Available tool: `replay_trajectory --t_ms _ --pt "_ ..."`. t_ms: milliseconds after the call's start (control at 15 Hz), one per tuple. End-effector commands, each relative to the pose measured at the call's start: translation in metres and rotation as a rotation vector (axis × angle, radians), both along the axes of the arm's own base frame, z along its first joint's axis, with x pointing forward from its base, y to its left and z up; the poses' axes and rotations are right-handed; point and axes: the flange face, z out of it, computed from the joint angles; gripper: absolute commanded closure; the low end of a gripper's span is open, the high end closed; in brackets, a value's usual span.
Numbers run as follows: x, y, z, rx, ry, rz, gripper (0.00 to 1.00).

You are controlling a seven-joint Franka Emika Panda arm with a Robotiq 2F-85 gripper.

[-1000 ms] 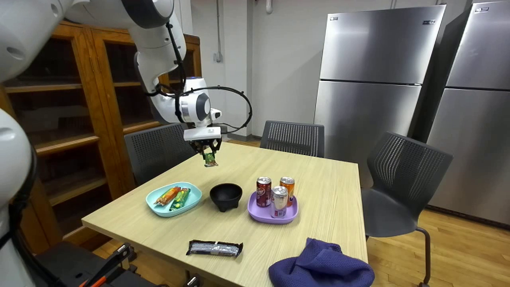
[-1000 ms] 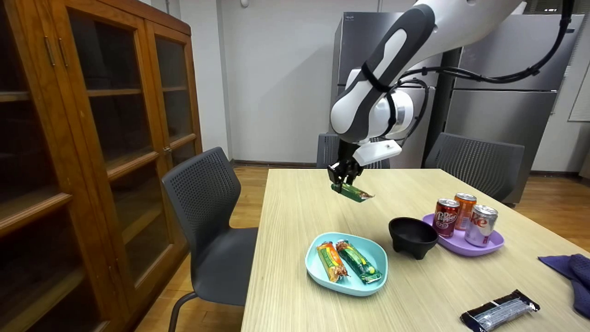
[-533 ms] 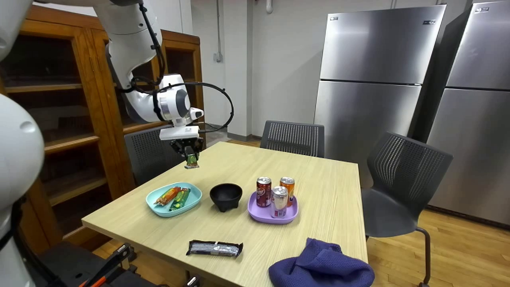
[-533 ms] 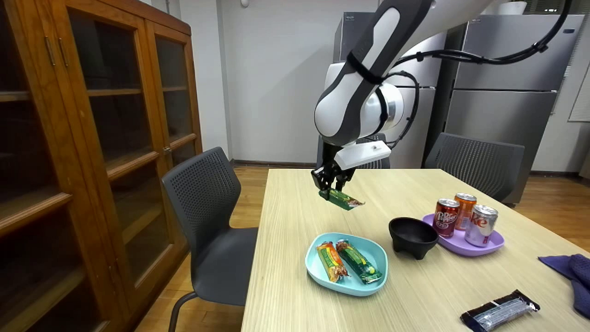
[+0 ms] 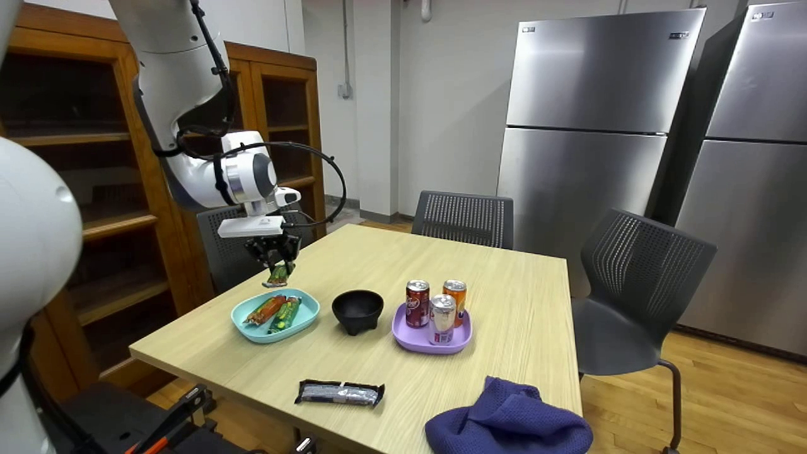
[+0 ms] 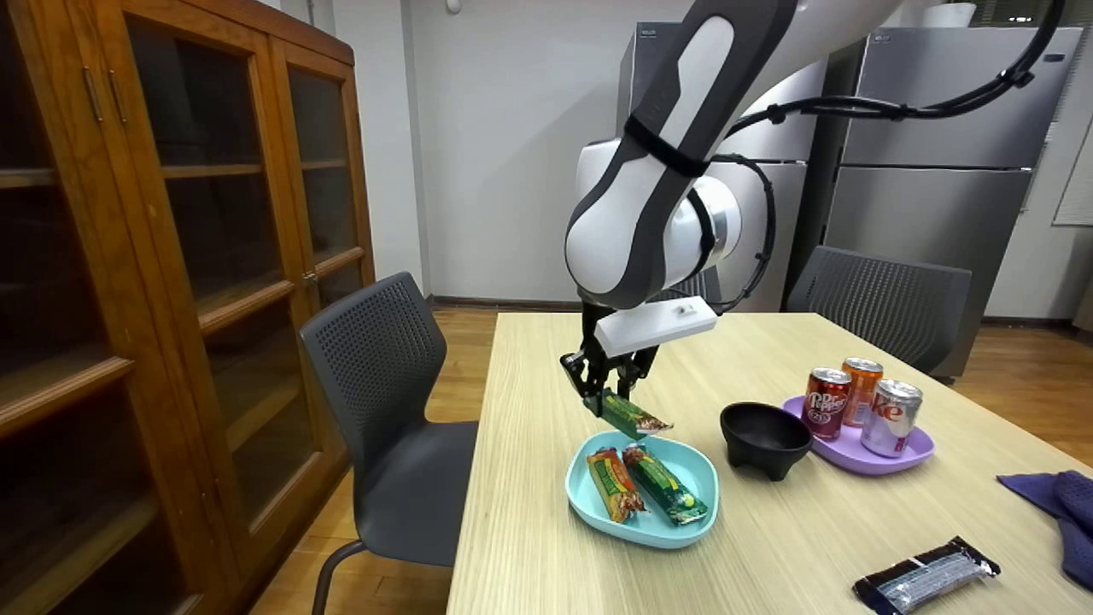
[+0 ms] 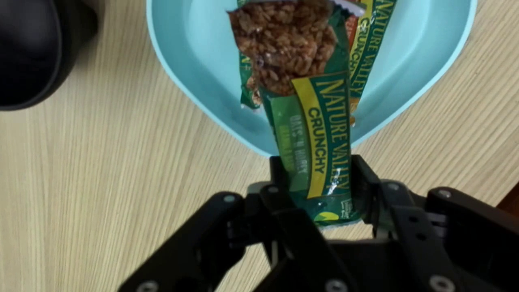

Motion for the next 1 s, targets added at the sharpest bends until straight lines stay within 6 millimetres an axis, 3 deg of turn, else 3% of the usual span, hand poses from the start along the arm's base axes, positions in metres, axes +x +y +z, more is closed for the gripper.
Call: replay_trajectory --t_ms 0,867,933 --pt "-0.02 -0.001 -0.004 -0.017 0.016 -0.061 0.83" --pt "-0.028 -0.012 -0.031 -0.037 0.075 -0.09 0.83" --pt "-0.029 -0.012 -0.031 -0.043 0.082 -0.083 0.52"
